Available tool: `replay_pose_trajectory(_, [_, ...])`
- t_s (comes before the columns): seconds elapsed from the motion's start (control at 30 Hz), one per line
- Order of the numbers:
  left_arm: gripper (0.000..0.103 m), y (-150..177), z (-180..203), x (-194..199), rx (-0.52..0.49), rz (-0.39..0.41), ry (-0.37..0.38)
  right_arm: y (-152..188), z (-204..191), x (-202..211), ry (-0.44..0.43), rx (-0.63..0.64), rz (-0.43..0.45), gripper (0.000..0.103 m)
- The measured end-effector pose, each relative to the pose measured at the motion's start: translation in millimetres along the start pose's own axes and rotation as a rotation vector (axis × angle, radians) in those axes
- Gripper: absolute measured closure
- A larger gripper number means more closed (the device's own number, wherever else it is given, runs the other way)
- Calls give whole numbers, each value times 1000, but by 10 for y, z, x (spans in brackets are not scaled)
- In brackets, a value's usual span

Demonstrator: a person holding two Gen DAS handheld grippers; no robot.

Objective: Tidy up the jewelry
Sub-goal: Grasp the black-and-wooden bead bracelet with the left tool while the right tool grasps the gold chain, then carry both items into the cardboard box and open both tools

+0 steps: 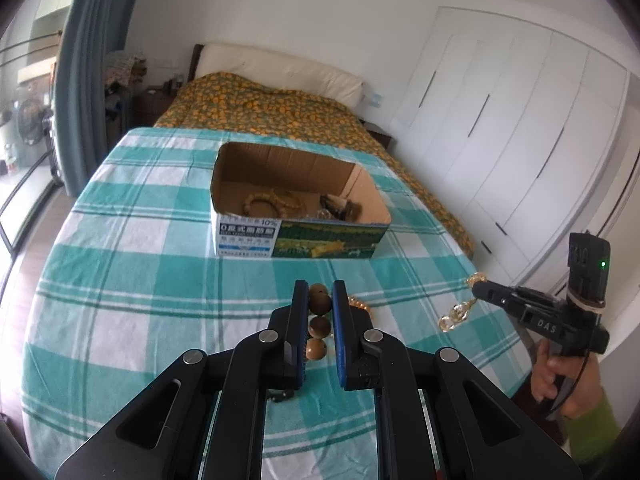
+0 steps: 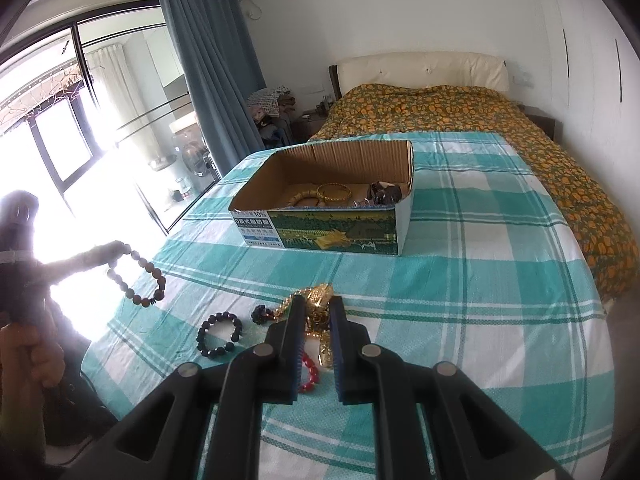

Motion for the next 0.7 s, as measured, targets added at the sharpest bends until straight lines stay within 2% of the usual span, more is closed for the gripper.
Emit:
replay_pose_trajectory(0.47, [94, -696, -15, -242, -27, 13, 23, -822, -211, -102, -24, 75, 43, 91])
replay_pose_trajectory(0.7, [94, -1046, -41, -509, -36, 11, 22, -1326, -303, -340, -20, 111, 60, 91])
Point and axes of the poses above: each gripper's, at about its wrist camera, not at the fingertips, and x roughly against the way its jaws point, z to its right, y to its underside, the point moved 10 cm from there along -x, roughly the way its jaws point, and after that the axes turned 4 degrees about -z, right-handed, at the moved point
